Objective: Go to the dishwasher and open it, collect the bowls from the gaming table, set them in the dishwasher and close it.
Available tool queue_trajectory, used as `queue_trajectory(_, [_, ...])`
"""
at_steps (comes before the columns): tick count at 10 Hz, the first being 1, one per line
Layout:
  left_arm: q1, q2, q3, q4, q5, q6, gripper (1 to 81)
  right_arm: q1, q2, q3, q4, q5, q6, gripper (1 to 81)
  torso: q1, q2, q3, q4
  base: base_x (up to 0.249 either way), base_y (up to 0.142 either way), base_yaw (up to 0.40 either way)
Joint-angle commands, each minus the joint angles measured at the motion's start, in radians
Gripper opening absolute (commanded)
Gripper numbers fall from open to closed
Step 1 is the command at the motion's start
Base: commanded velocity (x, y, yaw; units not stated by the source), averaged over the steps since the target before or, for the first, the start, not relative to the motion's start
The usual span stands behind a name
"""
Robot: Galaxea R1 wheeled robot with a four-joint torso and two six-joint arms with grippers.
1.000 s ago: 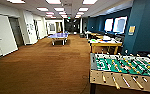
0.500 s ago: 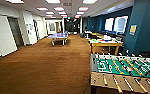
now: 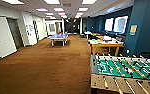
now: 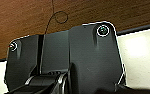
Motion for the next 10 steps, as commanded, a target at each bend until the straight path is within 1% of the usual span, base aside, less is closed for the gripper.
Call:
queue_trajectory(1, [-0.051, -0.013, -0.007, -0.009, 0.042, -0.001, 81.1, 0.051, 0.009, 0.004, -0.004, -0.048, 0.0, 81.1, 0.0, 0.0, 0.0, 0.0, 0.109, 0.069, 0.0])
queue_trajectory(10, [-0.051, -0.013, -0.007, -0.009, 0.044, -0.001, 81.1, 0.05, 0.01, 0.006, -0.006, -0.048, 0.0, 81.1, -0.001, -0.001, 0.001, 0.0, 0.109, 0.074, 0.0])
